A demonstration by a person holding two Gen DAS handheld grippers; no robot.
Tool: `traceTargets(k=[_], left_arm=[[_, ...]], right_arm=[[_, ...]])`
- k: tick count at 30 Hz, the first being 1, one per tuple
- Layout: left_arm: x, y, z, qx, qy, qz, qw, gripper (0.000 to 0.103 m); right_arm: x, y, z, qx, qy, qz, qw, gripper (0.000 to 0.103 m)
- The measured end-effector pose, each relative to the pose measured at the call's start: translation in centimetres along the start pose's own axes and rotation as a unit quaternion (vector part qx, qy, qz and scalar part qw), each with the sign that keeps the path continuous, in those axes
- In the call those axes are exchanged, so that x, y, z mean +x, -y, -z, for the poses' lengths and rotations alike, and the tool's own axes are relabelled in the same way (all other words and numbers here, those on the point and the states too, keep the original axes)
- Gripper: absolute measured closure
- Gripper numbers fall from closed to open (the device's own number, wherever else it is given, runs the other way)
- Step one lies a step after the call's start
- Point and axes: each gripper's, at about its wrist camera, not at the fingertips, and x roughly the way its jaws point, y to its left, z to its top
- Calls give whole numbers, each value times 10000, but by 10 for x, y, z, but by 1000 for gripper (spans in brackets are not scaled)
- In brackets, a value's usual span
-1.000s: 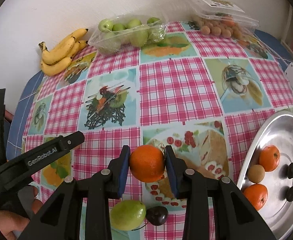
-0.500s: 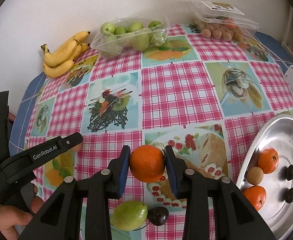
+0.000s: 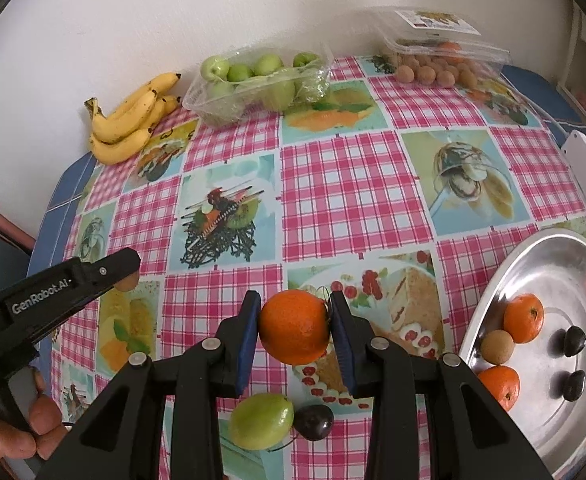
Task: Organize fruits
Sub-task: 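Carry the kiwi in the left gripper and tangerine in the right over the steel bowl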
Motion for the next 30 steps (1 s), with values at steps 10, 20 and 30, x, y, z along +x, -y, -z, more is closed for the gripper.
traceTargets(k=[10,20,30], left_arm=[[-3,20,8,221,-58,54,9997,75],[0,71,22,766,-196,305,9964,75],[0,119,43,1276,-283,490,9902,75]], right_arm=[[-11,29,-1,301,17,95,9995,67],[-24,71,0,676,48,354,9971,67],[-45,118,1,1033,162,663,9923,67]])
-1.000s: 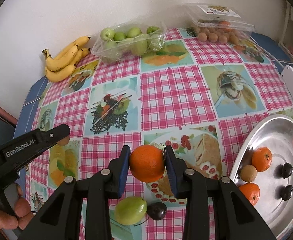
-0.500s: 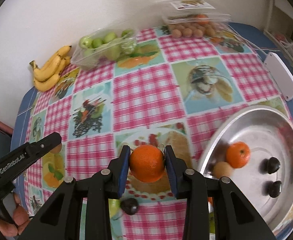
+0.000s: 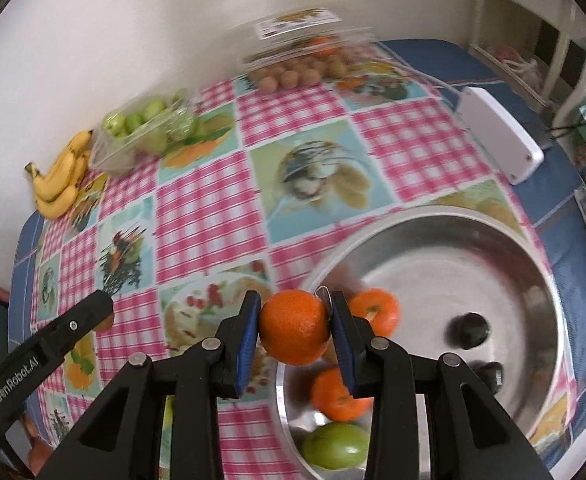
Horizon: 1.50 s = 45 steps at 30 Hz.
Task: Organize fruits
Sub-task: 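Carry the kiwi in the left gripper and tangerine in the right over the steel bowl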
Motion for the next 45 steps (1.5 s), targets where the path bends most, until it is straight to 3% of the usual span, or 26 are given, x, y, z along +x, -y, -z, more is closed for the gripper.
traceTargets(k=[10,25,31,45], left_arm=[[7,69,18,772,-143,210,9967,75],[33,161,70,2048,-532,258,9770,75],[43,170,79,2226,-634,144,9727,75],[56,168,82,2210,-690,93,9728,75]], right_arm=[[-16,56,-5,465,119,334,9983,67],[-23,110,-2,901,-25,464,9949,66],[-15,111,1,967,-188,241,9948,66],[0,106,4,996,-428,-132,9940,66]])
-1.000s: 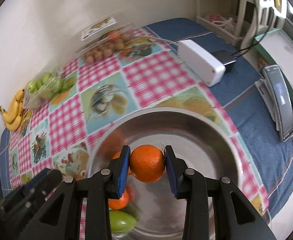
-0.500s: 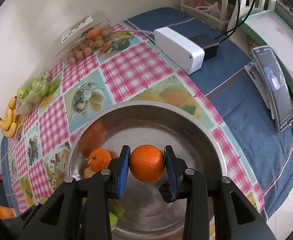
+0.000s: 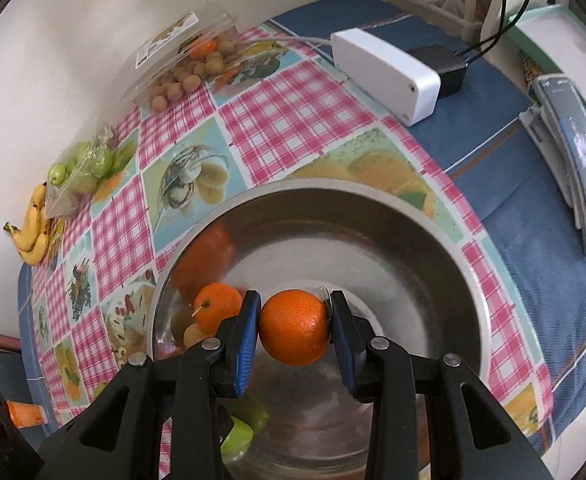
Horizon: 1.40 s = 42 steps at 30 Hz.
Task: Organize fruits
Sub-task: 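Carry the kiwi in the left gripper and tangerine in the right over the steel bowl, then open the left gripper to drop the kiwi while the right gripper releases the tangerine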
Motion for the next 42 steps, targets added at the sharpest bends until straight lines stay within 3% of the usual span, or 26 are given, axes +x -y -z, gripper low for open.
traceTargets(k=[22,35,38,42], left_arm=[[3,-5,-2,-143,-19,103,9998,75],[2,-5,-2,-205,-75,277,9994,73],[1,-5,-2,-196,-69,289,9994,69],[-2,-5,-3,-224,-43,310,9993,55]], right_arm=[[2,-1,2,148,-106,-23,9998,66],[-9,-1,0,163,71,-102,9998,66],[-13,-1,-1,163,129,-113,9997,66],[-14,0,-2,173,161,-117,9997,66]])
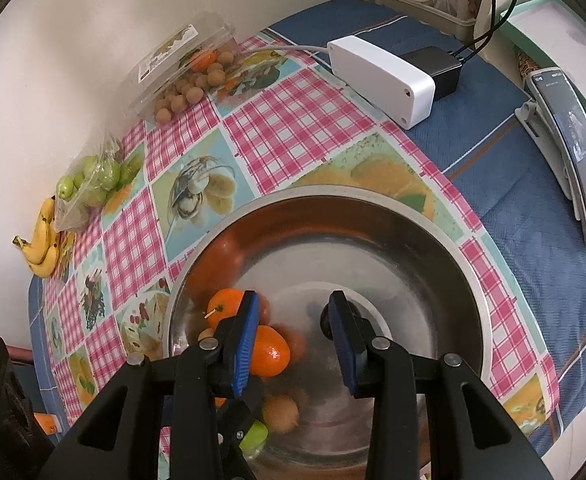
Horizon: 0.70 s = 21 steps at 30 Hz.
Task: Organize fruits
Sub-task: 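Open the left gripper to drop the kiwi while the right gripper releases the tangerine, then withdraw both open grippers from the bowl toward the green apple and plum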
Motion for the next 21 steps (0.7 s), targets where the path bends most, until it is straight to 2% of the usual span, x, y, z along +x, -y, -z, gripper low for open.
traceTargets(k=[4,8,15,21], left_arm=[[-4,-3,-2,-64,41,0,10000,51],[-6,-13,-5,-227,62,-80,9997,39],[-14,-45,-9,-777,131,-264,9965,26],[-21,-82,-11,-1368,227,-588,9886,18]], right_arm=[[-1,2,0,29,18,5,10000,66],[0,3,-1,52,18,21,10000,66],[2,4,0,81,3,63,9999,66],[3,1,1,37,-8,83,10000,66]])
